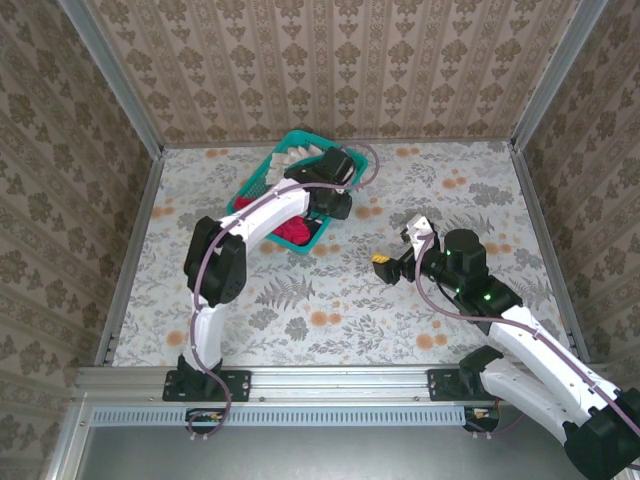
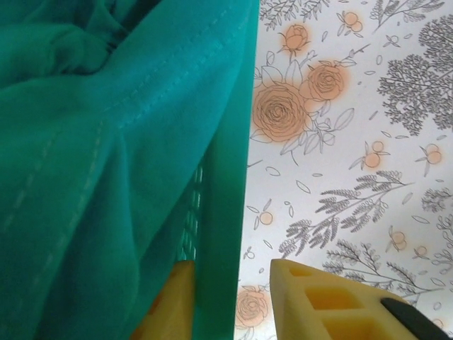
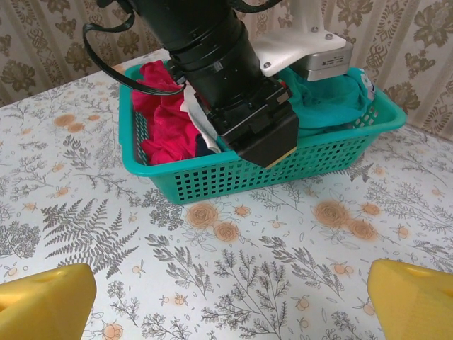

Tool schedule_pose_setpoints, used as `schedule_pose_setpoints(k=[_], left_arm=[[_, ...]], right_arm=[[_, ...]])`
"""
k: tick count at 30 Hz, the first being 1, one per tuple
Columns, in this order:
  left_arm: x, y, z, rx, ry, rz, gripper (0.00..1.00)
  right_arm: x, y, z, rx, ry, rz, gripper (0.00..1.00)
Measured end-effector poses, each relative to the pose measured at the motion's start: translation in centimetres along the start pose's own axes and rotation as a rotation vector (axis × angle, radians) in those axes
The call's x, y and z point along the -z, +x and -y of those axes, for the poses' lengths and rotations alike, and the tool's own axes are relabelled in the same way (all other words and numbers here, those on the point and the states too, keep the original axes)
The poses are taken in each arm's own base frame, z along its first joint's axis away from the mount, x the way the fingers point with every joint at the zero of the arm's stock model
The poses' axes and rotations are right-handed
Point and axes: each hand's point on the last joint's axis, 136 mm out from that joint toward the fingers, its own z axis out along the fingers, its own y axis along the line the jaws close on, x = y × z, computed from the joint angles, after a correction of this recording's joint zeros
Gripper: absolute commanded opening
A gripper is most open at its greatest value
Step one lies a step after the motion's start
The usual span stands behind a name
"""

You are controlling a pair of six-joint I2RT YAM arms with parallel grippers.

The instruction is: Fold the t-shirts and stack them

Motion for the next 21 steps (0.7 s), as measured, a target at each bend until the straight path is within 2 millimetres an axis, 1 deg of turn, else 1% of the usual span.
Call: schedule_pose_setpoints(k=[3, 7, 8, 9, 11, 12, 15, 18, 19, 21], left_arm=[[-0.5, -0.1, -0.6, 0.017, -0.006, -0.008, 0.14], [-0.5, -0.5, -0.7, 0.024, -0.006, 0.002, 0.13], [-0.5, -0.5, -0.7, 0.026, -0.004, 0.001, 0.12], [-0.5, -0.6, -0.8, 0.028, -0.003, 0.001, 0.08], [-0.6, -0.6, -0.9, 0.030, -0.002, 0.004, 0.06], [-0.6, -0.7, -0.9, 0.032, -0.003, 0.005, 0.07], [-0.7, -1.0, -1.2, 0.043, -0.005, 0.012, 0.20], [-1.0, -1.1, -1.6, 0.066, -0.008, 0.013, 0.28], [-1.1, -1.1, -1.8, 0.073, -0.010, 0.012, 0.29], [-1.4, -1.0, -2.0, 0.088, -0.009, 0.007, 0.24]], right_arm=[[0.0, 0.0, 0.0, 0.004, 0.002, -0.001, 1.00], [0.0, 0.0, 0.0, 0.014, 0.002, 0.000, 1.00], [0.0, -0.1, 0.0, 0.016, 0.001, 0.001, 1.00], [0.0, -0.1, 0.0, 0.016, -0.001, 0.001, 1.00], [-0.2, -0.4, -0.1, 0.018, -0.008, 0.000, 1.00], [-0.4, -0.5, -0.1, 0.018, -0.015, -0.001, 1.00], [-0.8, -0.9, -0.3, 0.018, -0.034, -0.001, 1.00], [-1.2, -1.0, -0.6, 0.019, -0.053, -0.004, 1.00], [-1.4, -0.9, -0.8, 0.018, -0.058, -0.007, 1.00], [-1.7, -0.7, -0.9, 0.017, -0.066, -0.014, 1.00]])
